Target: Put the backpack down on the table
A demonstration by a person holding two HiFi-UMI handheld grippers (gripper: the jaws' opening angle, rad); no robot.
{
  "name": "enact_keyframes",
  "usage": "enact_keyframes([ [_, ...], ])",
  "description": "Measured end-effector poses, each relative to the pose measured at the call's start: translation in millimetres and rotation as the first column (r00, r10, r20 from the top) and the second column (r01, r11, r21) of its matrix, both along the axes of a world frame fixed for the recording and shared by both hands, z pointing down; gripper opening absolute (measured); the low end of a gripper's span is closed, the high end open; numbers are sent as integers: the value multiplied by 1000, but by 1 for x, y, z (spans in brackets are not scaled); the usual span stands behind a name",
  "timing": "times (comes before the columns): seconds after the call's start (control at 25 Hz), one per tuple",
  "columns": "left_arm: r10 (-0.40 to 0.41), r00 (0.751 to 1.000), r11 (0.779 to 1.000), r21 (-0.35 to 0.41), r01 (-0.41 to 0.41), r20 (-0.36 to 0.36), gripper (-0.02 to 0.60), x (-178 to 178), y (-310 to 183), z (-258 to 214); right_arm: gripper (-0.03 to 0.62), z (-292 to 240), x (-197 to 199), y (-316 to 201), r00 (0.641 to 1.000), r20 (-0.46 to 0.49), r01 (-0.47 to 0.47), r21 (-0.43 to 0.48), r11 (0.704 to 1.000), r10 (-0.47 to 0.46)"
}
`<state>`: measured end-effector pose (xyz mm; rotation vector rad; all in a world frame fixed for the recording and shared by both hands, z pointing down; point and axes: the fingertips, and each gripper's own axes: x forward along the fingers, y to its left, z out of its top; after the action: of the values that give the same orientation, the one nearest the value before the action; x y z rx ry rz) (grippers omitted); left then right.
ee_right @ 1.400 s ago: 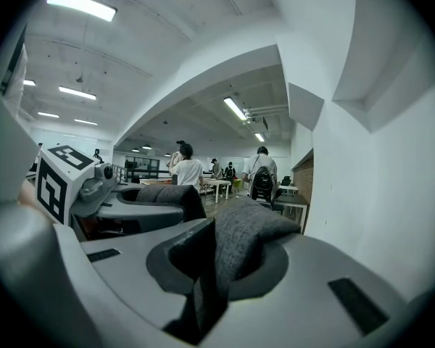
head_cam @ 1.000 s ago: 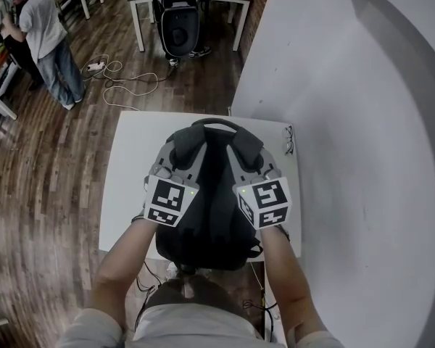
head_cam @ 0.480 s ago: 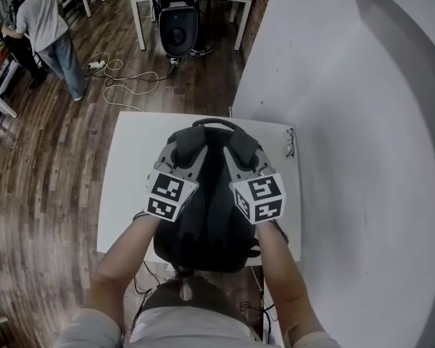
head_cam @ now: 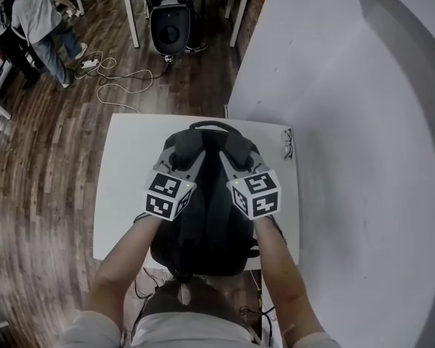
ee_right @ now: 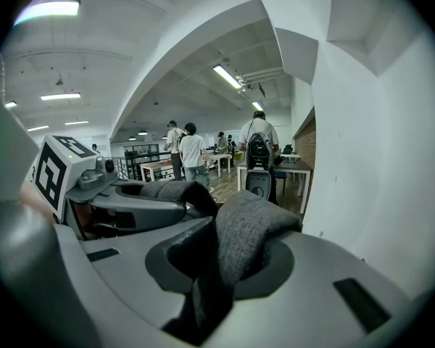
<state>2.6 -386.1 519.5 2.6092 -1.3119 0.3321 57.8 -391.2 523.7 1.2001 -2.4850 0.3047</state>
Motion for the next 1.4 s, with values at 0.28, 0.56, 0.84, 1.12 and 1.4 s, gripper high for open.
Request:
enact_keyframes([
  [0.28,0,1000,998,-63,-1,-15,118,4,-13,16,81,24,8,-7,1000,6,4,-72,997,-3],
  [0.56,-26,1000,996,-83,25,-1,156,8,-19,25,124,34,21,-9,1000,7,-9,-103,995,9],
  [0.84,-43,999,996,-81,44,10,222,5,-17,27,146,42,23,-5,1000,-18,-15,-110,994,13],
  [1.12,-54,998,996,-63,57,39,250,-3,-6,30,185,51,29,9,999,-52,-17,-142,990,10],
  [1.4,-47,996,995,-89,54,80,296,-2,14,51,216,65,37,33,996,-85,-36,-165,986,22],
])
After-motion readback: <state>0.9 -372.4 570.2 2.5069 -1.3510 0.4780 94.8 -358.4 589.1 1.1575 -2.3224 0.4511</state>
